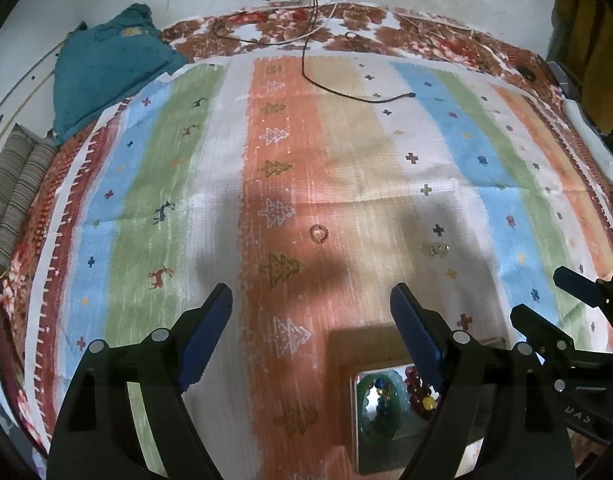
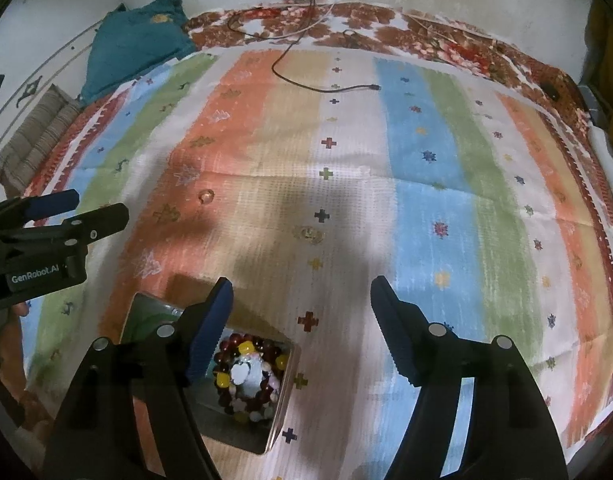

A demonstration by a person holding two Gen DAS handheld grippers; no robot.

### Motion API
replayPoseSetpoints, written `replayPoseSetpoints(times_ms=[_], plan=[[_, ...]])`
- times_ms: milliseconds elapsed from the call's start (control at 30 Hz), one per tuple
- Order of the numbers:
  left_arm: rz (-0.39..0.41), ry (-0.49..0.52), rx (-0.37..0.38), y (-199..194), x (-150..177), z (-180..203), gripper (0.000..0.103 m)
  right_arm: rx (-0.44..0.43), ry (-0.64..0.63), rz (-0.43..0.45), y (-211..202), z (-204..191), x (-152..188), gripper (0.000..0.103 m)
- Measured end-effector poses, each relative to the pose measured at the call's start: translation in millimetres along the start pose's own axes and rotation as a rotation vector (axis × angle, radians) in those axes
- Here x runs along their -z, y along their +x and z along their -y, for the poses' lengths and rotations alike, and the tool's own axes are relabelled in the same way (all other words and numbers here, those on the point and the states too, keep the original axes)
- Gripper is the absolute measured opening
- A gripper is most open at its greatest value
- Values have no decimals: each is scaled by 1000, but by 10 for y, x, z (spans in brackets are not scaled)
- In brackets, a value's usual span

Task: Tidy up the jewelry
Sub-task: 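Move both tools toward the two small gold rings on the cloth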

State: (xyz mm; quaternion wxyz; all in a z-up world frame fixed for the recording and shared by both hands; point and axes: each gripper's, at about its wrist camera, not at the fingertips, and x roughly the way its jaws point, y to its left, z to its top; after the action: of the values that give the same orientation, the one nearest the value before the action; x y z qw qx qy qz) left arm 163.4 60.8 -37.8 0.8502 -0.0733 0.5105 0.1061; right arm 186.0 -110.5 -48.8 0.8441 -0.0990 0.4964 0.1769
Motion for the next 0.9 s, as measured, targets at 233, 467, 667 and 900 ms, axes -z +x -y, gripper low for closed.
replayPoseSetpoints(times_ms=[233,467,667,900], plan=[[-19,12,-10,144,-93,13,81,-3,14,-24,140,32,-107,72],[-40,19,-13,289,-173,12,81,7,14,-57,313,67,-184,72],[-60,17,-15,433,-229,-11,81,20,17,-81,456,94,-239,72],[-78,30,-23,582,-301,-9,81,33,14,-107,611,115,-289,72]])
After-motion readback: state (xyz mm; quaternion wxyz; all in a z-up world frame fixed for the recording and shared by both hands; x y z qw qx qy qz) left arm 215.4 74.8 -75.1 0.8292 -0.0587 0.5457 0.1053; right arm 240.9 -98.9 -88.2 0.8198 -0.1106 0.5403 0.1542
